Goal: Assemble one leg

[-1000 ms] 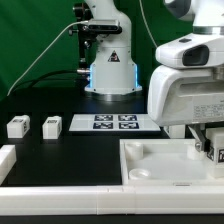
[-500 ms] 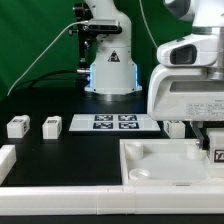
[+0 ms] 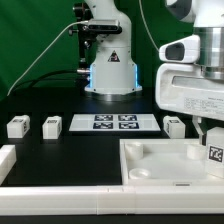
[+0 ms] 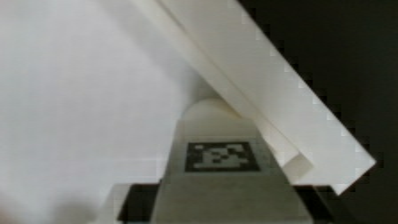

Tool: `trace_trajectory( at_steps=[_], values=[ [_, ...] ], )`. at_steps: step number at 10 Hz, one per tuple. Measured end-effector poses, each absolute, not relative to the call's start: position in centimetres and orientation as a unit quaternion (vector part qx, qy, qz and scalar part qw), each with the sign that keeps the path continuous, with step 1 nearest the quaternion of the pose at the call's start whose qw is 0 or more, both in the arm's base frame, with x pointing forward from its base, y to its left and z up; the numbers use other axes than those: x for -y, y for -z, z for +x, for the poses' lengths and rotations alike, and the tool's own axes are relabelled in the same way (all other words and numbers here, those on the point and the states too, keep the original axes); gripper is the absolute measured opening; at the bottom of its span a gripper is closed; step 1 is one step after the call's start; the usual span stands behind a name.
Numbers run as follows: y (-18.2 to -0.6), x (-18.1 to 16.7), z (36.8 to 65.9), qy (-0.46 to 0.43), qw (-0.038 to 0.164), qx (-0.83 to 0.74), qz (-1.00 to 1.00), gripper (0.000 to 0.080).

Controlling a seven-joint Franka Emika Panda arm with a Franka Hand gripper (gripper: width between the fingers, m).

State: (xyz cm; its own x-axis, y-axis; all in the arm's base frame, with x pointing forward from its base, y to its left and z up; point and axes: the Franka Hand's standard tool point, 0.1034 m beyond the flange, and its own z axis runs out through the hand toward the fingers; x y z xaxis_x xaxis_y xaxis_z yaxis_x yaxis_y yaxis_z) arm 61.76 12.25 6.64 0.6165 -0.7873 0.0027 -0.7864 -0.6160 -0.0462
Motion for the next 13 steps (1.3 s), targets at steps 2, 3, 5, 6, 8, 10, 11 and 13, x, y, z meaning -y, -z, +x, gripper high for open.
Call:
trace_trajectory(
  at_steps=[2,3,5,6,8,10,11,13],
  values=[
    [-6.66,-12.45,61.66,0.01,0.018,-0.529,-0.848,0.0293],
    [-6.68,-12.47,61.66,0.008,0.02,-0.585,-0.811,0.0293],
    [-6.61,-12.48,61.65,0.003,0.023,-0.664,-0.747,0.0293],
    [-6.61,-12.44,61.67,0.001,0.025,-0.698,-0.716,0.0293],
    [-6.58,-12.46,61.66,0.0,0.026,-0.717,-0.697,0.0293],
    [-6.51,-12.49,61.63,0.001,0.025,-0.684,-0.729,0.0542],
    [-6.49,-12.55,61.61,0.001,0.025,-0.683,-0.73,0.0542],
    [-6.48,-12.54,61.6,0.003,0.024,-0.617,-0.787,0.0645]
  ],
)
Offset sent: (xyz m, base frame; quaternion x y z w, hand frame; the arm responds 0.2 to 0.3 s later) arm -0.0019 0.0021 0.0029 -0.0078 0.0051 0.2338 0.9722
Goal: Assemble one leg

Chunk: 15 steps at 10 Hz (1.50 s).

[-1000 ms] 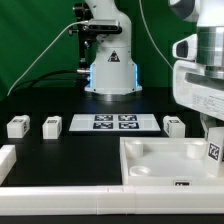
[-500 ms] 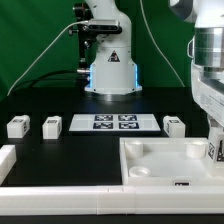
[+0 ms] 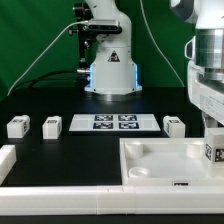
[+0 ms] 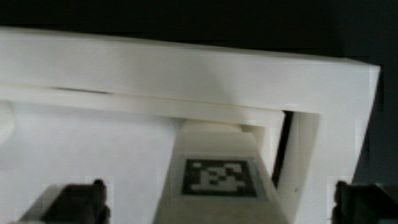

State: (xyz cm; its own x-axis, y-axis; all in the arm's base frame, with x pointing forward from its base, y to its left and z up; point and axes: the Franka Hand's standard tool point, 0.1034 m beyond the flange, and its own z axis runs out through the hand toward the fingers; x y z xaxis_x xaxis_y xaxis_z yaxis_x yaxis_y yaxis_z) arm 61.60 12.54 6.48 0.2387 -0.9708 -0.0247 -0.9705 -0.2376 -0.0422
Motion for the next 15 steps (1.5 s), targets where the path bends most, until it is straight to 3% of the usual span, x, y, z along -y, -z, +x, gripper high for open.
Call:
trace_trajectory(
  at_steps=[6,12,15],
  values=[
    [-6.46,-12.52,61.59,0.012,0.019,-0.327,-0.945,0.0649],
    [-6.44,-11.69,61.73,0.018,0.0,0.005,-1.0,0.0649],
    [-6.46,-11.67,61.79,0.02,0.0,0.024,-1.0,0.0623]
  ],
)
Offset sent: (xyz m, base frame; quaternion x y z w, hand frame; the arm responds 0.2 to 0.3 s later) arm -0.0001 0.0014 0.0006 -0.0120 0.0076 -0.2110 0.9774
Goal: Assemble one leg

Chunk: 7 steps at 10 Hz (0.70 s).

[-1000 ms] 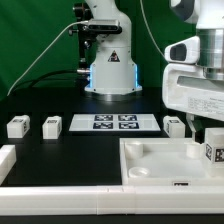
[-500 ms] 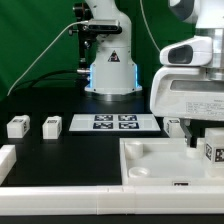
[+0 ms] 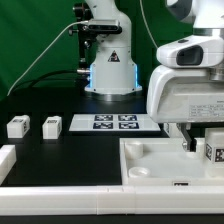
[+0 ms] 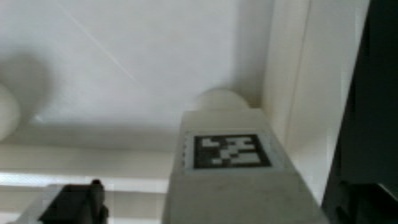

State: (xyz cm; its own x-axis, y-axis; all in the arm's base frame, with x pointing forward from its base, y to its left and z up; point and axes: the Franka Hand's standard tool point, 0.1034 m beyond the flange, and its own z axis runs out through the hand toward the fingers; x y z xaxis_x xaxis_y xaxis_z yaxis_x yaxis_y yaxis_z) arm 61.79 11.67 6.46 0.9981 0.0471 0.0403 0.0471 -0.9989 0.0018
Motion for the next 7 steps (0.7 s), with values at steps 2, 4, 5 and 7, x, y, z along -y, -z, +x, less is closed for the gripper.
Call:
trace_trajectory(
  at_steps=[2,4,5,7],
  values=[
    [-6.45,-11.67,61.79,-0.02,0.0,-0.024,1.0,0.0449],
    [-6.45,-11.67,61.79,-0.02,0.0,-0.024,1.0,0.029],
    [-6.45,-11.67,61.79,-0.02,0.0,-0.024,1.0,0.0291],
    [-6.45,-11.68,61.79,-0.02,0.0,-0.002,1.0,0.0291]
  ],
)
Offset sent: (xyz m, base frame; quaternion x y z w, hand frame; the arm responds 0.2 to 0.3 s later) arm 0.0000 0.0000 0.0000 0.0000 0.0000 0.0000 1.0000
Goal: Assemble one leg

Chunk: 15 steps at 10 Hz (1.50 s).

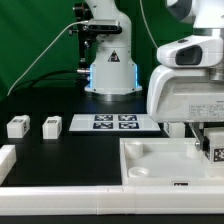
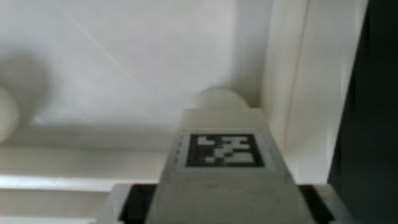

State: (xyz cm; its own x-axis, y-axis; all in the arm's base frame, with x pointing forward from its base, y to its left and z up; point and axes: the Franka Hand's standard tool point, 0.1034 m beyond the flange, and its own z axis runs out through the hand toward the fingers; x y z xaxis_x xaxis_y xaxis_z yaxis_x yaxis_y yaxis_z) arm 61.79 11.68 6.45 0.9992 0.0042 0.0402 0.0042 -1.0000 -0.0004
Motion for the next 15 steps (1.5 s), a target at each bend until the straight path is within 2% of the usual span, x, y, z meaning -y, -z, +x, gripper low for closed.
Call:
trace_trajectory(
  at_steps=[1,4,6,9,15],
  values=[
    [-6.45,-11.67,61.79,0.02,0.0,0.003,-1.0,0.0291],
    [-6.45,-11.71,61.78,0.019,0.006,-0.133,-0.991,0.0291],
    [-6.42,-11.77,61.68,0.017,0.01,-0.294,-0.956,0.0291],
    [-6.44,-12.07,61.55,0.015,0.012,-0.485,-0.874,0.0291],
    [-6.43,-12.08,61.56,0.005,0.021,-0.732,-0.681,0.0292]
  ],
)
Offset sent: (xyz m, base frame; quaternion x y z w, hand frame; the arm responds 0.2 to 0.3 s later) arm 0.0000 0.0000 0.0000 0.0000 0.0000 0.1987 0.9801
